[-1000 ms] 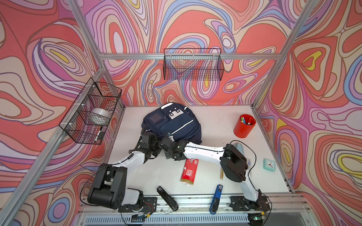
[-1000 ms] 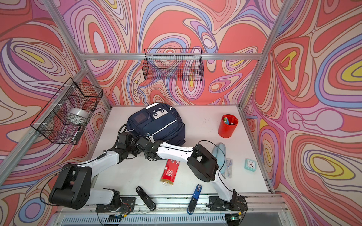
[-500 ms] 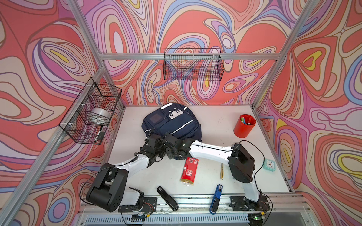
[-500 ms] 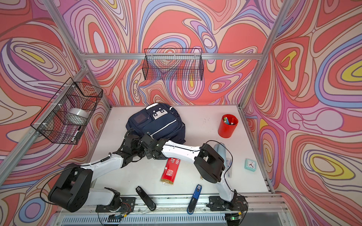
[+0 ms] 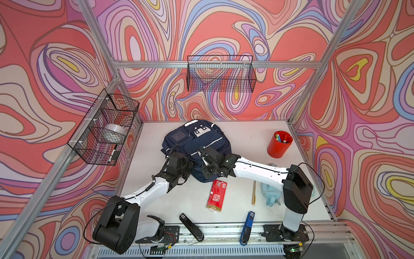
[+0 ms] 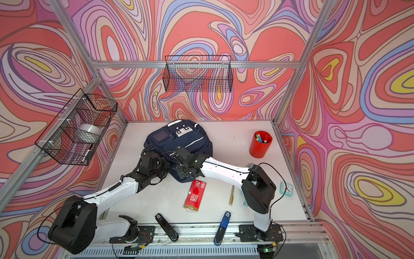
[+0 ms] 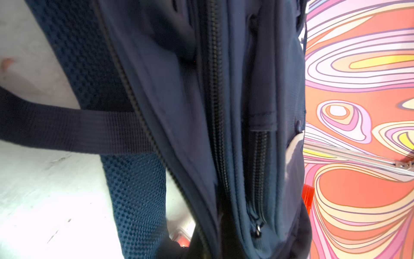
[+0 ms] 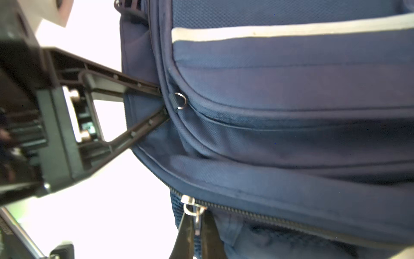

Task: Pack the student bag
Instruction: 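Pull the zipper along the backpack with the right gripper while the left holds it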

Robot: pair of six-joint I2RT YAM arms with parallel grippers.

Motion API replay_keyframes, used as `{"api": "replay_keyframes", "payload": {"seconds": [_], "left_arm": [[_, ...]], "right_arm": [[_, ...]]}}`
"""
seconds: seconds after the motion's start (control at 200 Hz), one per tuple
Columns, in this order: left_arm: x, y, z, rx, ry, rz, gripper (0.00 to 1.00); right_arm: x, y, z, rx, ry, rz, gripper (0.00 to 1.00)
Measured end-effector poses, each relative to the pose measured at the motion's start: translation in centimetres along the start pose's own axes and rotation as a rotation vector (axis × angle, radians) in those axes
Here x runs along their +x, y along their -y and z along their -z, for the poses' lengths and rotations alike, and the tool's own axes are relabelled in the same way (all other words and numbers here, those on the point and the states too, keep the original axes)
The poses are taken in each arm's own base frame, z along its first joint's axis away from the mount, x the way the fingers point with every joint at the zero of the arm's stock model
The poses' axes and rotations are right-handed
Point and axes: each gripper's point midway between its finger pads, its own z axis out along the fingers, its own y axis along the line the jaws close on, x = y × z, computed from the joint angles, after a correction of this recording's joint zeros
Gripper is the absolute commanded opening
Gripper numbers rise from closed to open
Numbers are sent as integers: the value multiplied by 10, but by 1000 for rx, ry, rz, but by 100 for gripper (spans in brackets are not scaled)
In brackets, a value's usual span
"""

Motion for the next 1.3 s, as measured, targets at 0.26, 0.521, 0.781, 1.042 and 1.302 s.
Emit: {"api": "replay_keyframes", "payload": {"seconds": [0.26,0.521,0.781,1.042,1.302], "left_arm": [[-25,-18,13,-62,51,19,0],[-49,-20,35,-65,91,27,0],[-77,-41,51,-148,147,23,82],[-90,18,94,-93,256,-85,91],[4,66,79,27,89,-48,85]], "right_arm": [[8,68,-5,79,-38,-25,0],[4,123,-5,81,-41,-97,0],[-3,148,-19,90,-25,-129,0],[-7,127,-17,75,-20,-156,0],[-6,95,-13,27,-8,-212,0]]}}
